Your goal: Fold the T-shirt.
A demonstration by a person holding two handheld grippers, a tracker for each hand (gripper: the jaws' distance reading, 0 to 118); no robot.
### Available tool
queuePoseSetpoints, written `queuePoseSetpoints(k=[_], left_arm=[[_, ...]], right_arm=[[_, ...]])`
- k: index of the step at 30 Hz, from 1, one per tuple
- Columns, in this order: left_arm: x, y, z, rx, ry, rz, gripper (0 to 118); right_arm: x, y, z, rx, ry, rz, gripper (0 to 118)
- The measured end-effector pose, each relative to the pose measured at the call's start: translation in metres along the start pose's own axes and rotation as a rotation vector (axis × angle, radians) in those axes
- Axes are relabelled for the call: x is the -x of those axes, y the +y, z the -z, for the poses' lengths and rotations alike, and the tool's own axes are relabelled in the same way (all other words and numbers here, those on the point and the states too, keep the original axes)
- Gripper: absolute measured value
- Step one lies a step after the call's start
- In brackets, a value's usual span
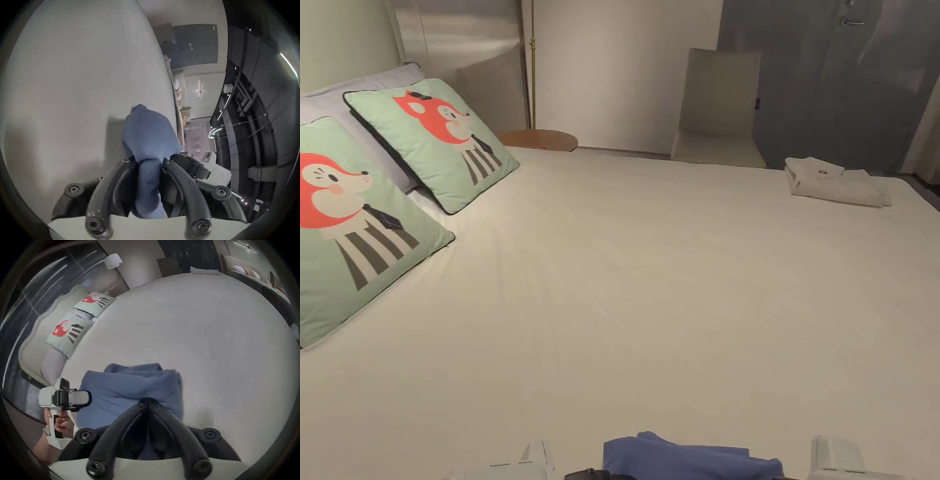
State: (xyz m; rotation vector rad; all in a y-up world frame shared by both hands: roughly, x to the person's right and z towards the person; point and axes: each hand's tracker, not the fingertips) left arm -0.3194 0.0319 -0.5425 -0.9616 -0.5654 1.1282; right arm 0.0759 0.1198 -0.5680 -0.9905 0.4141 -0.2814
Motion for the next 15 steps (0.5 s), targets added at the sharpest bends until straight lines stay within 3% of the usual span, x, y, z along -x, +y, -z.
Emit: queuePoseSetpoints(k=[4, 15], left_arm=[[0.010, 0.021, -0.072, -0.097, 0.012, 0.012, 17], [0.061, 0.074, -0.285, -0.349, 0.220, -0.060, 17]], right_arm=[[0.023, 0.013, -0.009, -0.046, -0.009, -0.061, 0], [0.086, 0.031, 0.012, -0.068, 0.025, -0.122, 0]])
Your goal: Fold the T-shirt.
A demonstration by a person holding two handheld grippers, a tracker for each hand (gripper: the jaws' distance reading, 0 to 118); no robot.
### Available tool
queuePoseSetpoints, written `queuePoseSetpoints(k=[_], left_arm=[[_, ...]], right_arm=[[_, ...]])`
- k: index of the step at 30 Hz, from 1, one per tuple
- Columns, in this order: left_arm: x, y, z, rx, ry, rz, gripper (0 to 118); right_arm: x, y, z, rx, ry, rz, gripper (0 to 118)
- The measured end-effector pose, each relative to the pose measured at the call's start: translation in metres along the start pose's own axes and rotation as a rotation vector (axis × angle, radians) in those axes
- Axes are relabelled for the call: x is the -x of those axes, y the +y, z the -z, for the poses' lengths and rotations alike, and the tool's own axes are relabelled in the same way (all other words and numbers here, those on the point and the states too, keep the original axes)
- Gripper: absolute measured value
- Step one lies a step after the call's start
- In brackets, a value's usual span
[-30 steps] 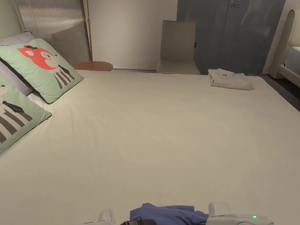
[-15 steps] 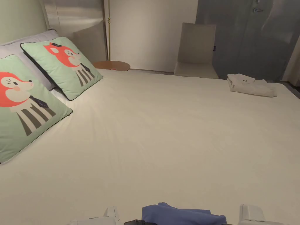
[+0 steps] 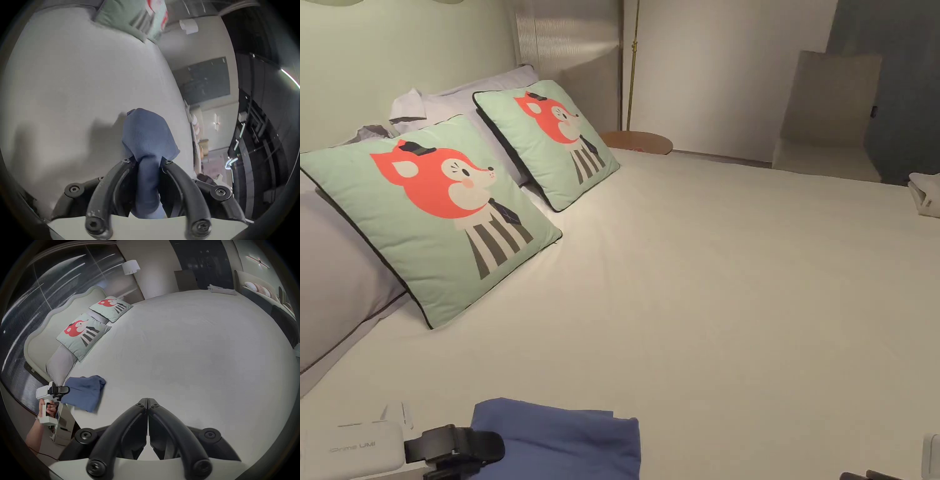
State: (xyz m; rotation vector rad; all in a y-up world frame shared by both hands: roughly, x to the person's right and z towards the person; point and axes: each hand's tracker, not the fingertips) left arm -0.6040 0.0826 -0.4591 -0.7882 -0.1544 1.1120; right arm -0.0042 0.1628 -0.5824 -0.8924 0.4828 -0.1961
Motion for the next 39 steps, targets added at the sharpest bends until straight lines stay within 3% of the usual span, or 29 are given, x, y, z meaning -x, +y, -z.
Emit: queuePoseSetpoints(k=[9, 11, 12, 13, 14, 15, 18, 21, 23, 24, 25, 26, 29, 33, 39], left_arm=[[0.037, 0.020, -0.024, -0.073, 0.087, -0.079, 20], [0.029, 0.015, -0.026, -0.104, 0.159, -0.049, 48], [0.022, 0.011, -0.029, -0.133, 0.213, 0.004, 70], [0.014, 0.007, -0.032, -0.160, 0.276, 0.065, 102], [0.004, 0.002, -0.036, -0.185, 0.328, 0.131, 113], [-0.008, -0.006, -0.043, -0.219, 0.356, 0.169, 108], [-0.038, -0.022, -0.063, -0.278, 0.388, 0.286, 108], [-0.079, -0.045, -0.063, -0.260, 0.317, 0.361, 104], [-0.107, -0.062, -0.053, -0.211, 0.261, 0.388, 78], [-0.116, -0.071, -0.045, -0.204, 0.238, 0.406, 57], [-0.128, -0.079, -0.035, -0.193, 0.228, 0.418, 23], [-0.138, -0.086, -0.023, -0.169, 0.241, 0.420, 5], [-0.158, -0.108, 0.021, -0.092, 0.231, 0.414, 1], [-0.186, -0.134, 0.074, -0.077, 0.238, 0.486, 0], [-0.260, -0.175, 0.114, -0.390, 0.299, 0.775, 0]], right_arm=[[0.018, 0.004, 0.015, 0.020, 0.005, -0.022, 0], [0.018, 0.004, 0.014, 0.024, 0.004, -0.027, 0], [0.018, 0.004, 0.013, 0.022, -0.001, -0.030, 0], [0.015, 0.004, 0.012, 0.019, -0.004, -0.033, 0], [0.014, 0.003, 0.010, 0.014, -0.008, -0.037, 0], [0.013, 0.003, 0.007, 0.008, -0.013, -0.042, 0], [0.009, 0.002, -0.001, -0.007, -0.018, -0.047, 0], [0.003, 0.000, -0.007, -0.025, -0.027, -0.045, 0], [-0.002, -0.003, -0.013, -0.039, -0.026, -0.032, 0], [-0.005, -0.005, -0.017, -0.047, -0.024, -0.026, 0], [-0.008, -0.007, -0.020, -0.054, -0.022, -0.019, 0], [-0.011, -0.009, -0.024, -0.061, -0.023, -0.012, 0], [-0.021, -0.018, -0.039, -0.087, -0.043, -0.004, 0], [-0.036, -0.027, -0.064, -0.153, -0.146, -0.018, 0], [-0.049, -0.028, -0.109, -0.396, -0.361, -0.095, 0]])
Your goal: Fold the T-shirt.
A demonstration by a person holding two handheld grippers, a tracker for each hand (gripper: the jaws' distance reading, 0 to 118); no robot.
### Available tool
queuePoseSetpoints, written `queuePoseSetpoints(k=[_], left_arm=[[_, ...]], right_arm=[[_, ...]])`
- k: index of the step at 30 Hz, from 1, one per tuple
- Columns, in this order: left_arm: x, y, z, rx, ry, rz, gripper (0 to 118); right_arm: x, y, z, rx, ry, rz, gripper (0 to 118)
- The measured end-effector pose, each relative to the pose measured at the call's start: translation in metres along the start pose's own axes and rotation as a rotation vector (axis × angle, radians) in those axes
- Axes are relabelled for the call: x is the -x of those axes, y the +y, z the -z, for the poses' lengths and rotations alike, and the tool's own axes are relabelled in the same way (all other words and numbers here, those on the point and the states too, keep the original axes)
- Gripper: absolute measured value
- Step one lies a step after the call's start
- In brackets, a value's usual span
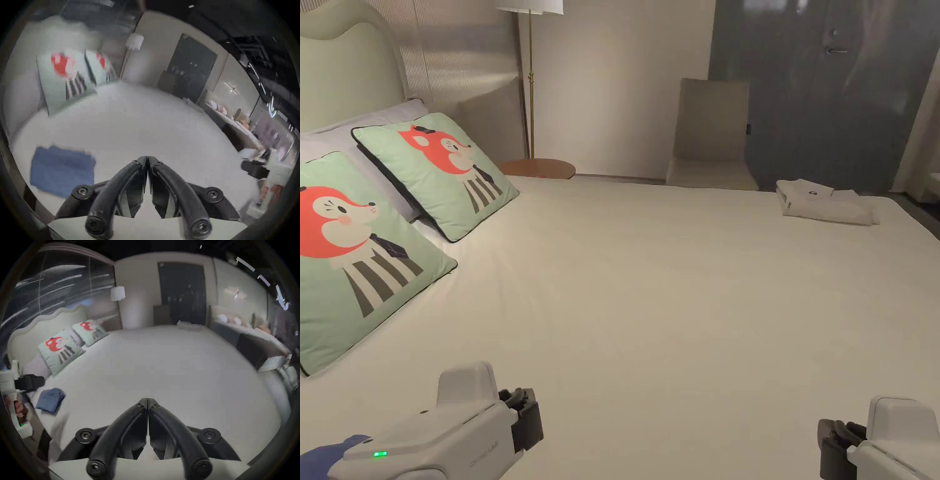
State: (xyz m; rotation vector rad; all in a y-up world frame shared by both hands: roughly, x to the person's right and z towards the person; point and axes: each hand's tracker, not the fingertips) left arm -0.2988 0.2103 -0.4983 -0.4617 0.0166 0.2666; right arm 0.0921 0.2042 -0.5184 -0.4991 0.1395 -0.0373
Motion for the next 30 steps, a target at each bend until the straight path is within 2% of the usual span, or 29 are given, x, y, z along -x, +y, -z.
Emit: queuePoseSetpoints(k=[6, 11, 30], left_arm=[[-0.067, 0.026, -0.021, -0.358, 0.030, 0.159, 0], [-0.092, 0.035, -0.027, -0.523, 0.072, 0.245, 0], [-0.103, 0.030, -0.021, -0.520, 0.093, 0.260, 0]], right_arm=[[-0.016, 0.023, -0.034, -0.334, -0.195, -0.076, 0], [-0.024, 0.043, -0.058, -0.534, -0.267, -0.087, 0], [-0.029, 0.044, -0.056, -0.532, -0.251, -0.110, 0]])
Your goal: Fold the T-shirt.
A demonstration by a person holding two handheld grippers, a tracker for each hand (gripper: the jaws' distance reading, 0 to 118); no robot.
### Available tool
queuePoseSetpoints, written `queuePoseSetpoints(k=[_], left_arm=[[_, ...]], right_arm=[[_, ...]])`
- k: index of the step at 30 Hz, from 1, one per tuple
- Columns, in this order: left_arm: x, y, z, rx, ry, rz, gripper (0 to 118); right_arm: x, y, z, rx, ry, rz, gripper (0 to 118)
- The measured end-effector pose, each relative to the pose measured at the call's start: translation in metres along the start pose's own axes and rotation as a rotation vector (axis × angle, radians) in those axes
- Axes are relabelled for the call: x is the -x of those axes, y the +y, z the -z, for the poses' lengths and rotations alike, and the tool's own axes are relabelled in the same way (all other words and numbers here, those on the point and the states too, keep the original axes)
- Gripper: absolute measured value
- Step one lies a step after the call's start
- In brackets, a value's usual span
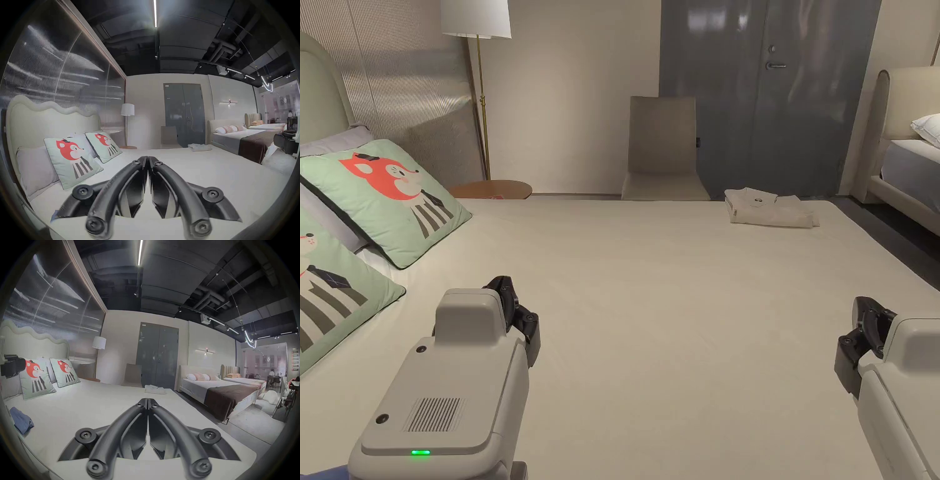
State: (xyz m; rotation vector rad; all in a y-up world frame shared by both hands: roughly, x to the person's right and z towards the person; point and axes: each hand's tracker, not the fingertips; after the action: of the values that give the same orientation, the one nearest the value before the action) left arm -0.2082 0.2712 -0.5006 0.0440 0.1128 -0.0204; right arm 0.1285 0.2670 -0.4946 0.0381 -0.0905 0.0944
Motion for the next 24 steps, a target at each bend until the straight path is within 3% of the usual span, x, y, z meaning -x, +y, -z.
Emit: queuePoseSetpoints(k=[12, 14, 15, 16, 17, 18, 19, 24], left_arm=[[0.0002, -0.0047, -0.0022, 0.007, 0.003, 0.002, 1], [0.0001, -0.0051, -0.0027, 0.006, 0.005, 0.005, 24], [-0.0003, -0.0049, -0.0033, 0.007, 0.005, 0.006, 42], [-0.0004, -0.0049, -0.0032, 0.009, 0.006, 0.006, 67], [-0.0003, -0.0051, -0.0030, 0.010, 0.004, 0.001, 84], [0.0005, -0.0052, -0.0031, 0.010, 0.004, -0.007, 101], [0.0018, -0.0052, -0.0037, 0.009, 0.003, -0.014, 112], [0.0033, -0.0043, -0.0074, -0.016, 0.012, -0.011, 111]], right_arm=[[0.0034, 0.0003, -0.0020, -0.003, 0.008, -0.004, 1], [0.0036, -0.0001, -0.0016, 0.000, 0.012, -0.001, 2], [0.0037, -0.0003, -0.0015, -0.001, 0.010, 0.001, 10], [0.0037, -0.0011, -0.0019, -0.004, 0.006, 0.004, 42], [0.0035, -0.0016, -0.0021, -0.007, 0.004, 0.008, 76], [0.0030, -0.0016, -0.0017, -0.007, 0.008, 0.013, 101], [0.0022, -0.0015, 0.0001, 0.003, 0.016, 0.016, 116], [0.0059, -0.0008, -0.0007, -0.011, 0.000, -0.012, 118]])
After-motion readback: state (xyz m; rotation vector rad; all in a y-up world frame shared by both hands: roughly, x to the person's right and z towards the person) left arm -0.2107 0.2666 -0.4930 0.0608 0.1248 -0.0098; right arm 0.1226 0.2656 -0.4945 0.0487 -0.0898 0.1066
